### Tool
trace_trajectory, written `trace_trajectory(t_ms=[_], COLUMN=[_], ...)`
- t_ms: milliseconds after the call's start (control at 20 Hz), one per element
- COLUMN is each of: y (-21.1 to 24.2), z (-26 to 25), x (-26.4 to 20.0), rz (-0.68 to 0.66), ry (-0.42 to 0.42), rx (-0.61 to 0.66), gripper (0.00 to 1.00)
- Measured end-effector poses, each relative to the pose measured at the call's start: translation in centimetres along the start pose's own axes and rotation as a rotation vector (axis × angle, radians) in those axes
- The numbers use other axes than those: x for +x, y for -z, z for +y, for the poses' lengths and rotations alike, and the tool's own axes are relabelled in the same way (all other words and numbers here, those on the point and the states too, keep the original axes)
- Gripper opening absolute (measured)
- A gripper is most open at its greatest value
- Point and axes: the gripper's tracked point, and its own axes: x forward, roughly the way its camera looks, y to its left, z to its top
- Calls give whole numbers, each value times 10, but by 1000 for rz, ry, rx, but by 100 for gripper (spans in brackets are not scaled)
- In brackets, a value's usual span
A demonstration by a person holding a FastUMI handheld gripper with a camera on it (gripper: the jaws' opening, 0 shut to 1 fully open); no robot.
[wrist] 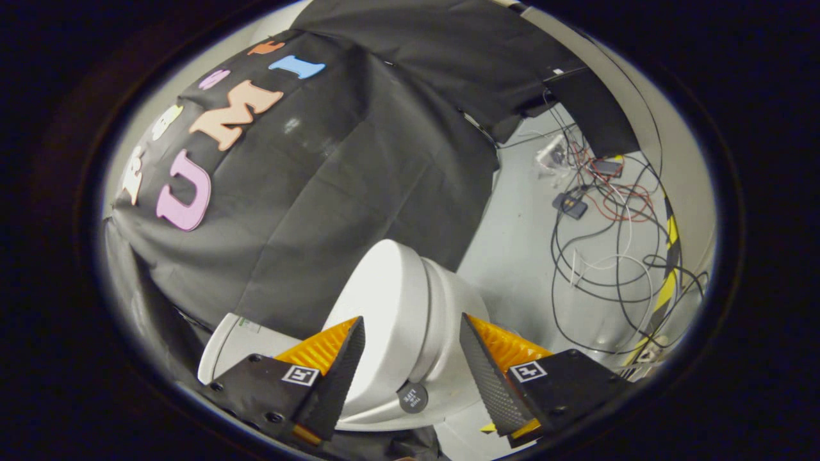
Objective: Open the toilet lid.
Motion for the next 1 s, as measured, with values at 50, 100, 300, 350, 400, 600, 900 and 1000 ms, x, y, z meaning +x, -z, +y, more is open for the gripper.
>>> trace_trajectory(t_ms=[50, 100, 300, 350, 400, 600, 900, 1000], y=[5, 10, 55, 73, 87, 106, 101, 101], z=[-4, -8, -18, -18, -15, -2, 9, 9], x=[1, 2, -5, -8, -10, -6, 6, 7], rz=[11, 27, 155, 204, 248, 319, 252, 229], ry=[10, 18, 7, -5, -24, -74, -99, -96], rx=[6, 12, -12, -37, -52, -60, 90, 136], gripper=[92, 92, 93, 92, 92, 86, 52, 28])
